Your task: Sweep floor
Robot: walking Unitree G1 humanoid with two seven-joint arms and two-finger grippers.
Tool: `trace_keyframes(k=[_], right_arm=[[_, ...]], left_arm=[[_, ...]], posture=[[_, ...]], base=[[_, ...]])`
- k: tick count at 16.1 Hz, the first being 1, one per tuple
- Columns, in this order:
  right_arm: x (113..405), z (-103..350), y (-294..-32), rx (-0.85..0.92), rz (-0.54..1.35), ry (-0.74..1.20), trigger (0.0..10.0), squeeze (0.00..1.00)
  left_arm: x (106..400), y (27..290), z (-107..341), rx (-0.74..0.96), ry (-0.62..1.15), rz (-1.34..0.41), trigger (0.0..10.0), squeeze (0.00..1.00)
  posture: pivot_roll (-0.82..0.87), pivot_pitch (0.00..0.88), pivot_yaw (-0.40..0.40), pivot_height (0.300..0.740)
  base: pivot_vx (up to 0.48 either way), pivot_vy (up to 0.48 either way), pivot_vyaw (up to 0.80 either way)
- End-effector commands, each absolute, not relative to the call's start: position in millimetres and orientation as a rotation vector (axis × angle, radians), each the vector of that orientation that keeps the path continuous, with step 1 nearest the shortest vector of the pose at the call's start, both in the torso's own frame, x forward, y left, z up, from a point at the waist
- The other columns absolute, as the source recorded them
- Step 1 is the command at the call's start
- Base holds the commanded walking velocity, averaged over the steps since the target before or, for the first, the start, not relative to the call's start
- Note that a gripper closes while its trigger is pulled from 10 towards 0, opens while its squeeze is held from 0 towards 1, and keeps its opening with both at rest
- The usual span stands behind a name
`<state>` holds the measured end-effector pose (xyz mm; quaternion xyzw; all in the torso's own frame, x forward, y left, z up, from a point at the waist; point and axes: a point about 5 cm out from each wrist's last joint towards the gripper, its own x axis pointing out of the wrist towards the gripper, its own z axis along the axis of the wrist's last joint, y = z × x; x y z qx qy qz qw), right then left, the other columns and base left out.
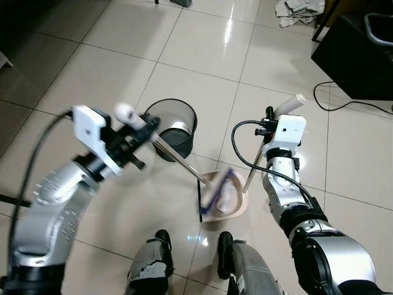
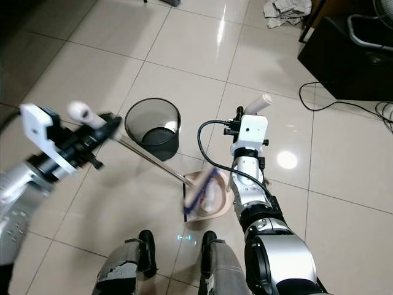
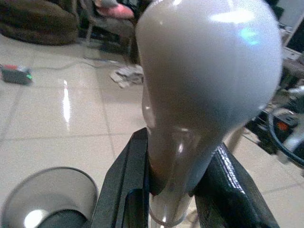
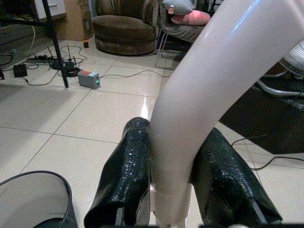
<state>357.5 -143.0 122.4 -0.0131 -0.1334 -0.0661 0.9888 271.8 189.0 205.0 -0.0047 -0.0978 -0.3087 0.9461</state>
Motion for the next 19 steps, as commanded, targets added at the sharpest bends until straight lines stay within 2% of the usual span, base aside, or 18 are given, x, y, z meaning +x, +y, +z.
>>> trace_keyframes(k=[1,7,12,14,15,18,19], right_arm=[[352,105,-147,-0.016,-0.142,-0.182,10.0,0.00],[353,112,-162,0.062,-0.184,-0.221,10.0,0.00],[361,141,-189,0.235,-0.230,-0.338,10.0,0.00],[366,157,-195,0.267,-0.221,-0.378,10.0,0.00],[369,170,-198,0.254,-0.207,-0.405,10.0,0.00],[373,183,-204,0.268,-0.198,-0.417,10.0,0.00],[375,202,-214,0.278,-0.183,-0.453,10.0,0.00]], left_arm=[[267,200,221,0.039,-0.279,-0.582,10.0,0.00],[248,228,206,0.071,-0.213,-0.482,10.0,0.00],[227,247,154,0.091,-0.055,-0.341,10.0,0.00],[227,255,133,0.121,-0.006,-0.204,10.0,0.00],[227,255,118,0.135,0.026,-0.144,10.0,0.00],[225,247,101,0.121,0.088,-0.132,10.0,0.00],[226,244,93,0.102,0.102,-0.103,10.0,0.00]], posture=[[0.20,0.278,-0.002,0.740],[0.19,0.222,-0.020,0.740],[0.18,0.179,-0.038,0.740],[0.16,0.159,-0.039,0.740],[0.15,0.149,-0.039,0.740],[0.13,0.131,-0.041,0.740],[0.12,0.118,-0.045,0.740]], base=[[0.000,0.000,0.00],[0.000,0.000,0.00],[0.000,0.000,0.00],[0.000,0.000,0.00],[0.000,0.000,0.00],[0.000,0.000,0.00],[0.000,0.000,0.00]])
